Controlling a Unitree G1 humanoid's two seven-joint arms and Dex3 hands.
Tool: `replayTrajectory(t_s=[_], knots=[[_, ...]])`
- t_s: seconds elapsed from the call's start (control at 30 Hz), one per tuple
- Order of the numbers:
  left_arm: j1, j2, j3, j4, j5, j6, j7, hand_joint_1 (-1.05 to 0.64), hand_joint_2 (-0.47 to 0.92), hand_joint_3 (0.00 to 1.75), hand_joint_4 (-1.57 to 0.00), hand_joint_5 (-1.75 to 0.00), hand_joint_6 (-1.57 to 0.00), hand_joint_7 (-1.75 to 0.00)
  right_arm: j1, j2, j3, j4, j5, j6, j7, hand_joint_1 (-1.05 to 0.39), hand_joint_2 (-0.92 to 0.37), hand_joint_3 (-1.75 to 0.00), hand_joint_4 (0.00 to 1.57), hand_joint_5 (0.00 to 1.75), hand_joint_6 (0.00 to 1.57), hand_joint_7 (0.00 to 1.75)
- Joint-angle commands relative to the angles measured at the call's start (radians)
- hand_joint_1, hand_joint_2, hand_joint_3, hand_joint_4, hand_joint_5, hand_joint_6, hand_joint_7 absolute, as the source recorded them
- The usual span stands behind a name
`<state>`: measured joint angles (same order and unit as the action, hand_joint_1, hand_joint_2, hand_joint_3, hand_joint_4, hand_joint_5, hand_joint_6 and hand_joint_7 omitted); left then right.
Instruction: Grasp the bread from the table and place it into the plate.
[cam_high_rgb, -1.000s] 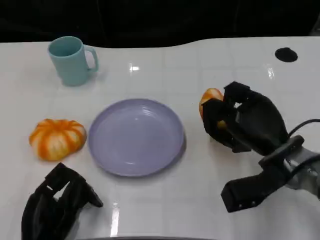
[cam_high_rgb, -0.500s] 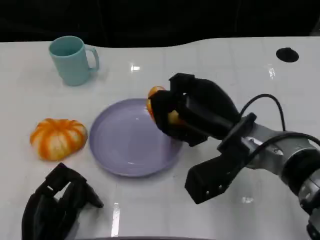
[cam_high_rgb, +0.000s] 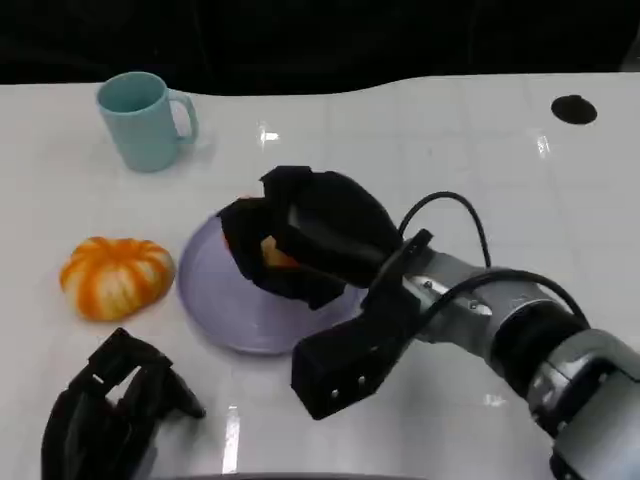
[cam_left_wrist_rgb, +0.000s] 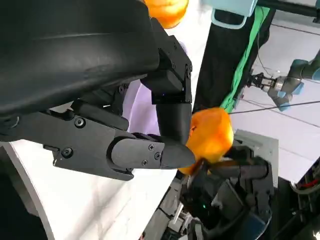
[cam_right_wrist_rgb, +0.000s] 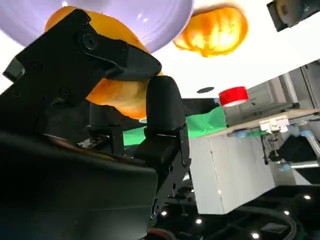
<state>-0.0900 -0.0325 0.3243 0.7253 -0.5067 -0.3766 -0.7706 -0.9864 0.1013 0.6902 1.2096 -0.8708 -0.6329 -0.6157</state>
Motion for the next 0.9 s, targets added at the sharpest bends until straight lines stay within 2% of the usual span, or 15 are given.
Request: replayTrajectory(t_s=[0.03, 0.17, 0.2, 0.27, 0.33, 0.37, 0.4, 0.43, 0.47, 0.53, 0.6, 0.67, 0.73, 0.83, 0.9], knots=[[0.017, 0.014, -0.001, -0.017, 0.012, 0.003, 0.014, -0.59, 0.92, 0.24, -0.60, -1.75, -0.51, -1.50, -0.039, 0.047, 0.029, 0.036, -0.036, 0.099, -0.116, -0.16, -0.41, -1.15, 0.96, 1.75, 0.71, 1.75], [0.018, 0.013, -0.002, -0.019, 0.006, 0.002, 0.006, -0.59, 0.92, 0.25, -0.60, -1.75, -0.51, -1.50, -0.051, 0.070, 0.050, 0.058, -0.058, 0.154, -0.159, -0.15, -0.43, -1.12, 0.95, 1.75, 0.69, 1.75], [0.019, 0.012, -0.002, -0.020, 0.005, 0.001, 0.005, -0.59, 0.92, 0.25, -0.61, -1.75, -0.51, -1.50, -0.049, 0.076, 0.057, 0.060, -0.068, 0.173, -0.188, -0.17, -0.47, -1.01, 0.96, 1.75, 0.75, 1.48], [0.020, 0.013, -0.003, -0.023, 0.006, 0.003, 0.006, -0.59, 0.92, 0.25, -0.61, -1.75, -0.51, -1.50, -0.047, 0.085, 0.076, 0.065, -0.089, 0.209, -0.245, -0.20, -0.64, -0.58, 0.99, 1.75, 1.03, 0.73], [0.021, 0.015, -0.005, -0.024, 0.009, 0.006, 0.010, -0.60, 0.92, 0.24, -0.61, -1.75, -0.52, -1.49, -0.047, 0.090, 0.087, 0.070, -0.100, 0.225, -0.279, -0.19, -0.68, -0.43, 1.01, 1.75, 1.18, 0.52], [0.021, 0.014, -0.004, -0.024, 0.007, 0.006, 0.009, -0.60, 0.92, 0.24, -0.61, -1.75, -0.52, -1.49, -0.046, 0.094, 0.088, 0.074, -0.101, 0.228, -0.280, -0.19, -0.68, -0.41, 1.01, 1.75, 1.20, 0.50], [0.022, 0.014, -0.003, -0.025, 0.006, 0.006, 0.007, -0.59, 0.92, 0.24, -0.61, -1.75, -0.52, -1.49, -0.046, 0.096, 0.090, 0.078, -0.101, 0.230, -0.276, -0.17, -0.63, -0.53, 1.02, 1.75, 1.10, 0.85], [0.022, 0.014, -0.003, -0.025, 0.005, 0.007, 0.006, -0.59, 0.92, 0.24, -0.61, -1.75, -0.52, -1.48, -0.046, 0.098, 0.092, 0.080, -0.099, 0.231, -0.273, -0.16, -0.53, -0.80, 1.01, 1.75, 0.91, 1.36], [0.023, 0.014, -0.003, -0.027, 0.002, 0.012, 0.005, -0.59, 0.92, 0.24, -0.61, -1.75, -0.52, -1.48, -0.046, 0.098, 0.097, 0.081, -0.101, 0.235, -0.275, -0.15, -0.49, -0.91, 1.01, 1.75, 0.83, 1.54], [0.023, 0.015, -0.002, -0.031, -0.001, 0.023, 0.006, -0.58, 0.92, 0.24, -0.61, -1.75, -0.53, -1.47, -0.045, 0.096, 0.101, 0.081, -0.098, 0.232, -0.277, -0.18, -0.51, -0.90, 0.99, 1.75, 0.83, 1.41], [0.026, 0.013, -0.001, -0.039, -0.003, 0.033, 0.014, -0.58, 0.92, 0.23, -0.61, -1.75, -0.53, -1.47, -0.045, 0.095, 0.093, 0.080, -0.082, 0.242, -0.225, -0.21, -0.59, -0.77, 0.91, 1.72, 0.89, 0.99], [0.029, 0.011, -0.002, -0.048, -0.002, 0.041, 0.019, -0.58, 0.92, 0.22, -0.61, -1.75, -0.54, -1.46, -0.050, 0.094, 0.085, 0.078, -0.066, 0.256, -0.148, -0.32, -0.70, -0.52, 0.78, 1.23, 0.83, 0.59], [0.031, 0.011, -0.003, -0.052, 0.001, 0.042, 0.019, -0.58, 0.92, 0.22, -0.61, -1.75, -0.54, -1.46, -0.052, 0.092, 0.079, 0.072, -0.054, 0.266, -0.089, -0.42, -0.86, -0.20, 0.80, 0.57, 0.78, 0.20], [0.028, 0.011, 0.000, -0.045, 0.000, 0.035, 0.011, -0.58, 0.92, 0.23, -0.61, -1.75, -0.53, -1.46, -0.051, 0.083, 0.064, 0.059, -0.029, 0.258, -0.011, -0.58, -0.91, -0.16, 0.61, 0.22, 0.61, 0.03], [0.030, 0.010, -0.002, -0.051, 0.000, 0.039, 0.013, -0.58, 0.92, 0.23, -0.61, -1.75, -0.53, -1.46, -0.049, 0.076, 0.058, 0.049, -0.021, 0.250, 0.026, -0.66, -0.92, -0.22, 0.49, 0.12, 0.49, 0.01]])
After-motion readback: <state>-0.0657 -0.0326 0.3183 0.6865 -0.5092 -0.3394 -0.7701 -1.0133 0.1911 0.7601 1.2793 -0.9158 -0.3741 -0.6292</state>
